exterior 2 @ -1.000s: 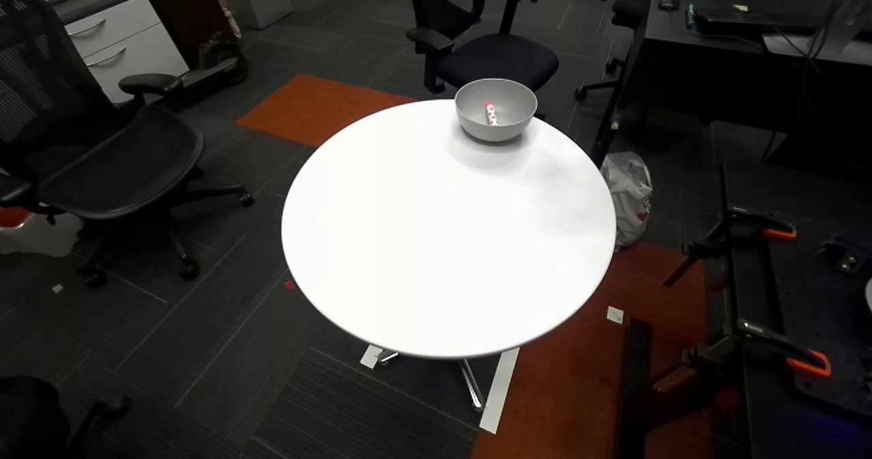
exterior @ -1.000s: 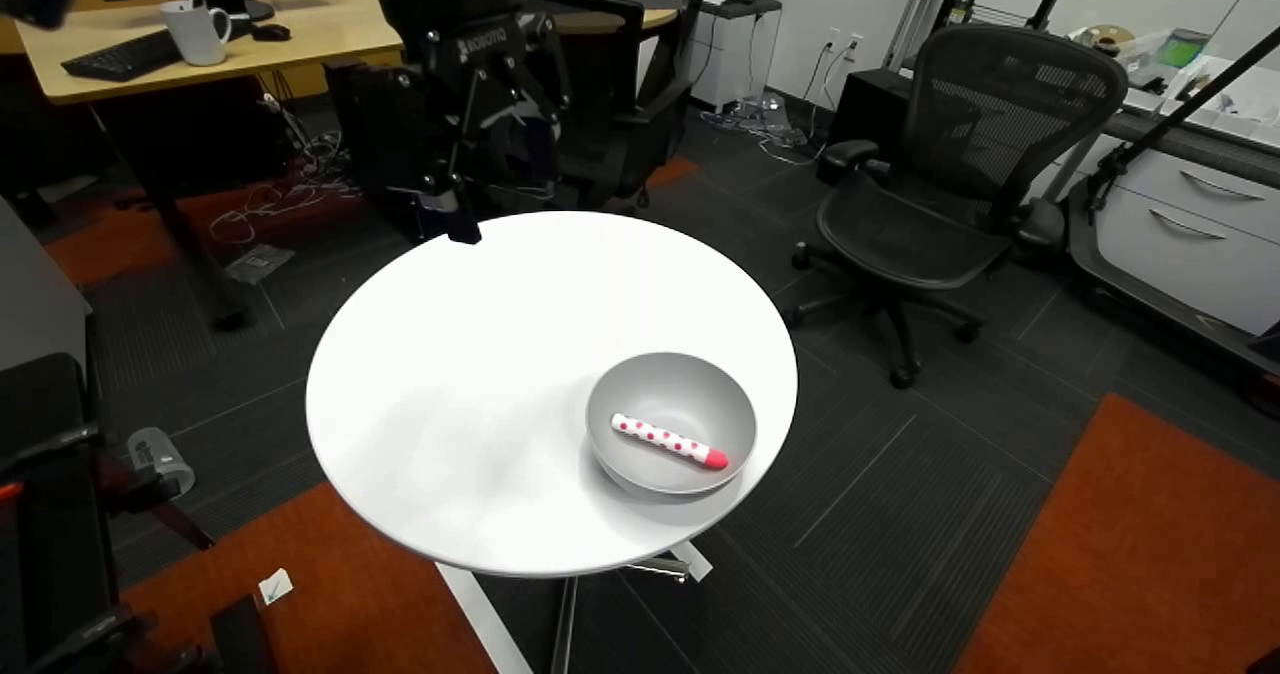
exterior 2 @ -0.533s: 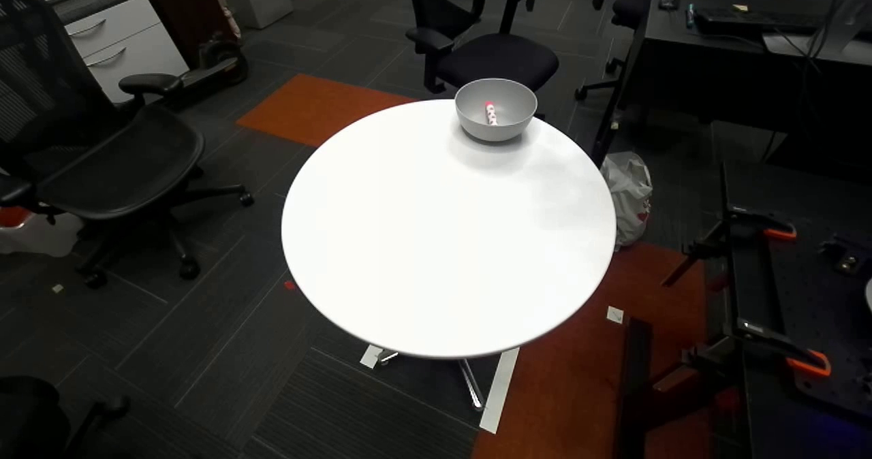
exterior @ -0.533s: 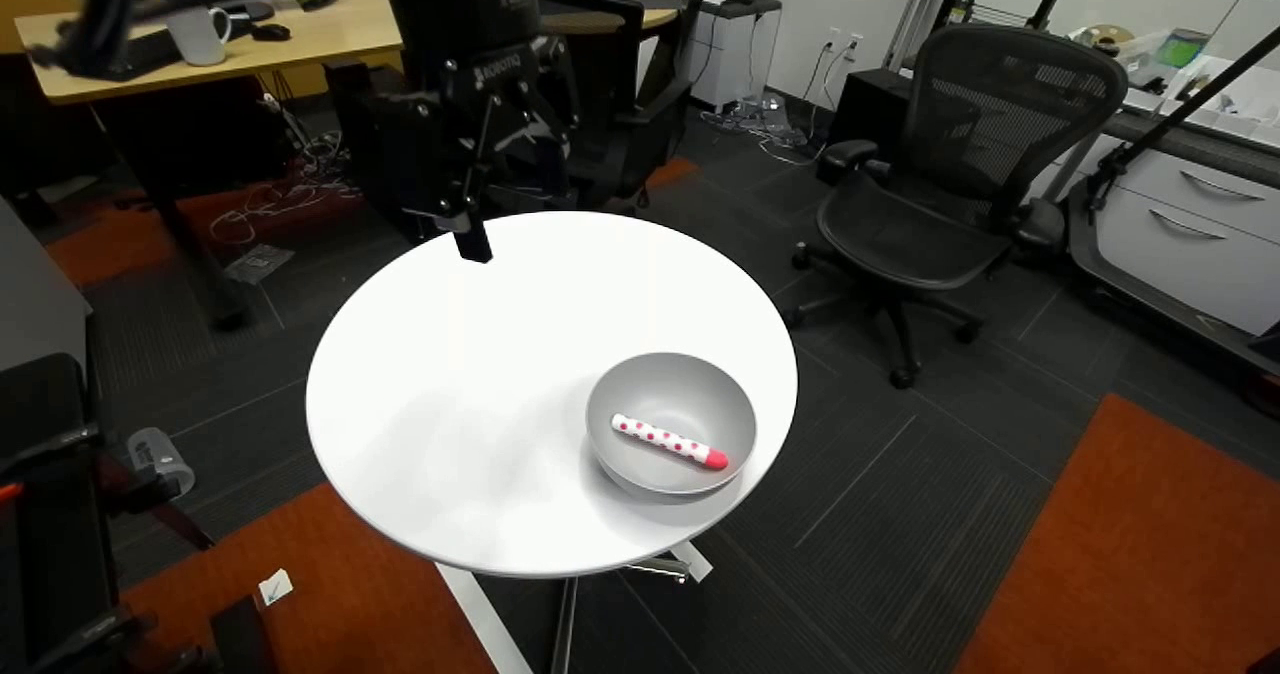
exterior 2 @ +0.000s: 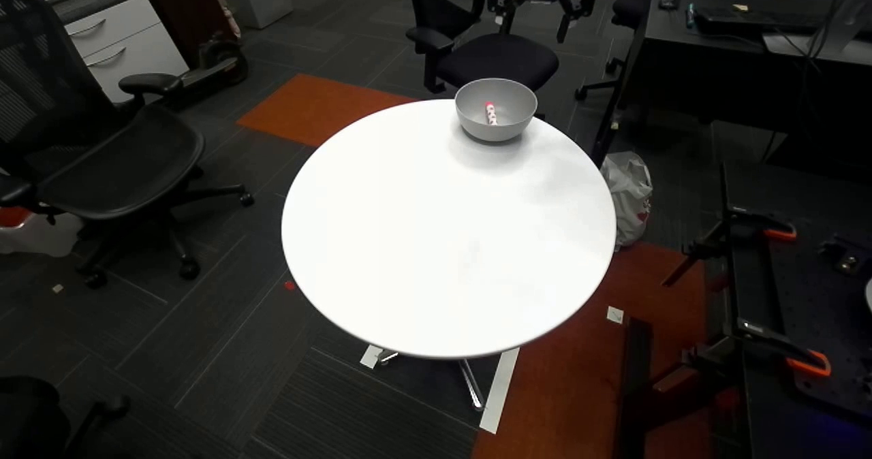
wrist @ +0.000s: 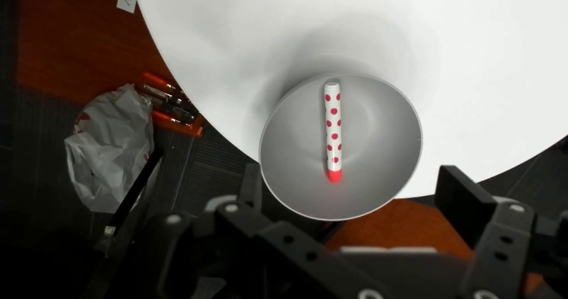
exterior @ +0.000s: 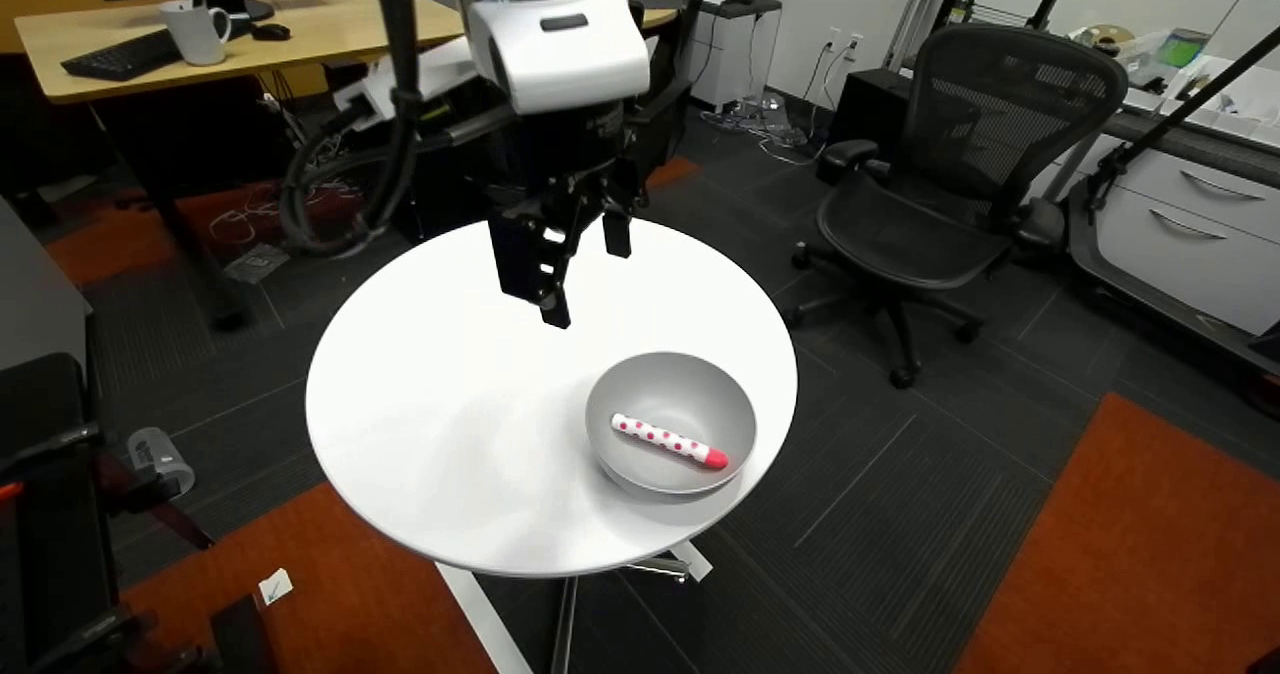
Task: Take the marker from the white bowl and put it on the table
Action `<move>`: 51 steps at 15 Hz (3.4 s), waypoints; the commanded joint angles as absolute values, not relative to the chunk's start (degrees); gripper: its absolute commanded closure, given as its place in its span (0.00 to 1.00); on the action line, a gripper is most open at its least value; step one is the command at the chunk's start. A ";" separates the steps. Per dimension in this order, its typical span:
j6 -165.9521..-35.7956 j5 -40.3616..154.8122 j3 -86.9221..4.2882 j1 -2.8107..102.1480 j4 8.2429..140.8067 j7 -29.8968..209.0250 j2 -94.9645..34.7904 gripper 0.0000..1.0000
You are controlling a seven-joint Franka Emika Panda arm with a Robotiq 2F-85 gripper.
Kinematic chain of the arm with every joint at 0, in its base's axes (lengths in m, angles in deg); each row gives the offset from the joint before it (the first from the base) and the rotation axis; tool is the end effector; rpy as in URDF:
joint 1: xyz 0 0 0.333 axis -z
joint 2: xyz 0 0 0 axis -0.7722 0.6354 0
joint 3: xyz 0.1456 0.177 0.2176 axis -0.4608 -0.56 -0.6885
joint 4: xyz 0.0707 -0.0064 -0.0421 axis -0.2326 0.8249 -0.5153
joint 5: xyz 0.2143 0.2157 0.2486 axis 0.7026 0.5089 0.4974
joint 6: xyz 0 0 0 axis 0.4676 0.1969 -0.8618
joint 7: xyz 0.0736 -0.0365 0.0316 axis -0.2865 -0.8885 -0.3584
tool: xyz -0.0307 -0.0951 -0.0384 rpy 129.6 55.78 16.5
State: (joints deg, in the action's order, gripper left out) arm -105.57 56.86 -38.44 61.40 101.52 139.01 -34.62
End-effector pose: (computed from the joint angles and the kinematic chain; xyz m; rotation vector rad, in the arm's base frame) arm 0.5630 -0.1780 0.3405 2.5645 -1.7673 0.2384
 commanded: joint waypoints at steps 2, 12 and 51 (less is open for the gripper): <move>-106.76 58.34 -36.07 59.74 97.16 137.29 -28.94 0.00; -107.56 60.39 -34.97 59.69 89.93 134.28 -18.05 0.00; -100.86 65.37 -32.57 60.54 72.68 134.47 1.02 0.80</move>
State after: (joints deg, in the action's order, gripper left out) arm -103.24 63.81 -33.31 60.82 74.49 135.65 0.36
